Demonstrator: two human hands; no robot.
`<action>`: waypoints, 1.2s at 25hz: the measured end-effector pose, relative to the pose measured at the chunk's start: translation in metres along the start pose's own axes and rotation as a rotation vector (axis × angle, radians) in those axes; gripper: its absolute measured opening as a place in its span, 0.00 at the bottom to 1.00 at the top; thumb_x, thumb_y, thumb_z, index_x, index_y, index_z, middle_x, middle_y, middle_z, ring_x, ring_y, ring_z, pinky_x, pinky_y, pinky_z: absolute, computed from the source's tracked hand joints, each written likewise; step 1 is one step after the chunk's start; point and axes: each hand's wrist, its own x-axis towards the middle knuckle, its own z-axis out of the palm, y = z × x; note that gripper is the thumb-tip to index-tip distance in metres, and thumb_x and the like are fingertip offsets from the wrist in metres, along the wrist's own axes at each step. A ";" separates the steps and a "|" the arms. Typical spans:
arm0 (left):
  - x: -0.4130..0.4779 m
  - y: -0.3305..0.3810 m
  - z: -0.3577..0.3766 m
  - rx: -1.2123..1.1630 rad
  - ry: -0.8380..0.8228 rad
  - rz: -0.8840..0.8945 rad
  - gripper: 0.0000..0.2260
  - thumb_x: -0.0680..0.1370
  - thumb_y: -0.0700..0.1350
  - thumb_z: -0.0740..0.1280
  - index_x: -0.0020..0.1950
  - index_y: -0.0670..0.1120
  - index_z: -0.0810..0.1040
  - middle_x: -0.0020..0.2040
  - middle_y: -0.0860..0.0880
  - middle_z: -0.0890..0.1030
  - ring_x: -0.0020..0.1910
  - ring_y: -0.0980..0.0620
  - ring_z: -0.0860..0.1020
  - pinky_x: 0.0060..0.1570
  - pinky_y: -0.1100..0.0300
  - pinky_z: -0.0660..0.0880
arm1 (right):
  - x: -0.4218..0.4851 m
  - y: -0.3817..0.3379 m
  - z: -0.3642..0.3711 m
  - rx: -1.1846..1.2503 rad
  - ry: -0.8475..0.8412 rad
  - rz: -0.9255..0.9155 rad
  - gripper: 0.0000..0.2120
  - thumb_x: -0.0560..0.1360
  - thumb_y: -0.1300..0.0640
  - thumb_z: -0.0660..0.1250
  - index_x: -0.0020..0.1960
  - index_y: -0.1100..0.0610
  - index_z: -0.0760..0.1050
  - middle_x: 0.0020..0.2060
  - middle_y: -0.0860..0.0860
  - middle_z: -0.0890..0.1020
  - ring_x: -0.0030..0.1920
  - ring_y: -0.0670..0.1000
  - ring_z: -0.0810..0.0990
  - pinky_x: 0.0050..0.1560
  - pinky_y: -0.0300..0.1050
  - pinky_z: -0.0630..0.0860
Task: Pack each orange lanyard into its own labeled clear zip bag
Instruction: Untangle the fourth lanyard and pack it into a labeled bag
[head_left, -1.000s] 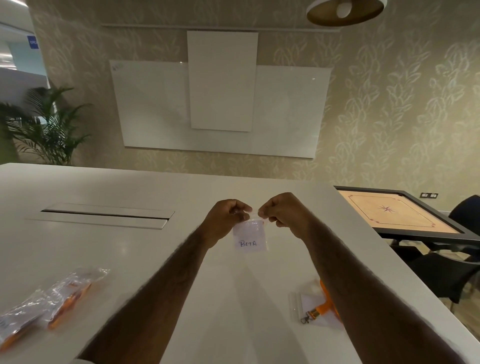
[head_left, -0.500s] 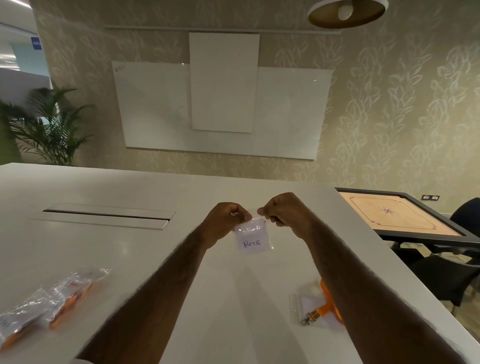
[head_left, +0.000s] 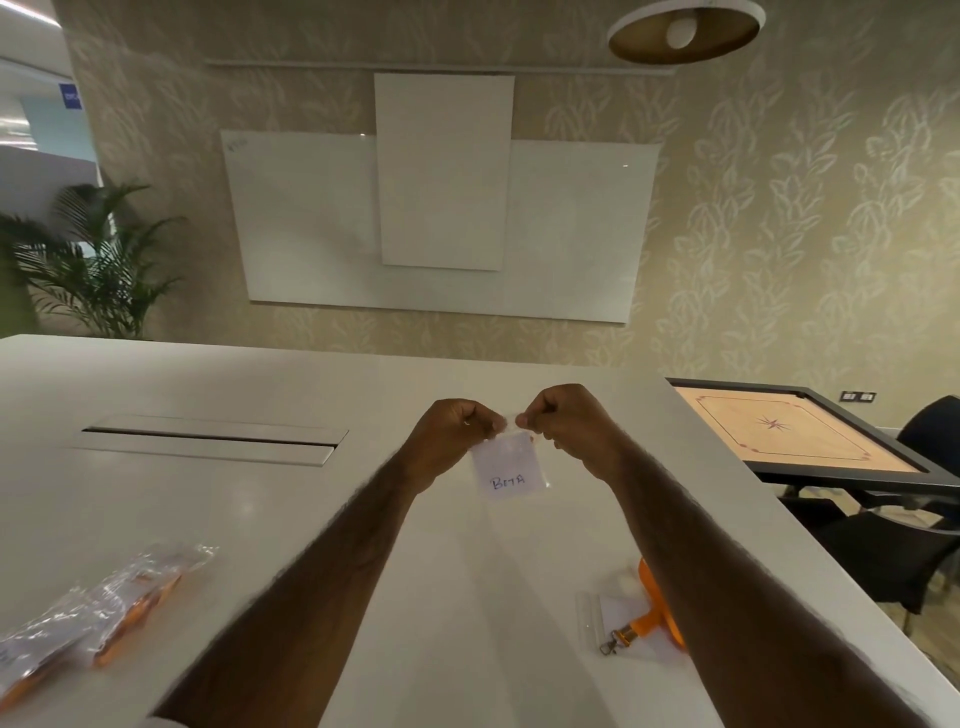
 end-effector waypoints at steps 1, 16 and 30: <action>0.000 0.001 0.001 0.024 0.009 0.008 0.06 0.78 0.43 0.71 0.42 0.48 0.86 0.39 0.53 0.85 0.37 0.58 0.80 0.39 0.68 0.73 | 0.000 0.000 0.001 -0.007 -0.011 -0.006 0.09 0.72 0.61 0.76 0.41 0.67 0.80 0.33 0.53 0.80 0.28 0.45 0.71 0.27 0.35 0.67; 0.005 0.007 0.015 0.236 0.063 0.133 0.05 0.78 0.43 0.70 0.45 0.46 0.85 0.41 0.54 0.85 0.37 0.61 0.79 0.38 0.74 0.72 | -0.007 -0.004 -0.004 0.058 -0.072 0.039 0.05 0.70 0.66 0.71 0.38 0.59 0.83 0.34 0.53 0.82 0.35 0.48 0.75 0.31 0.38 0.69; 0.005 -0.005 -0.010 0.434 -0.098 0.201 0.04 0.78 0.45 0.71 0.44 0.49 0.83 0.39 0.58 0.83 0.37 0.64 0.78 0.38 0.73 0.71 | -0.003 0.011 -0.007 0.162 0.094 0.232 0.04 0.70 0.68 0.69 0.39 0.64 0.83 0.33 0.53 0.82 0.34 0.49 0.77 0.35 0.41 0.74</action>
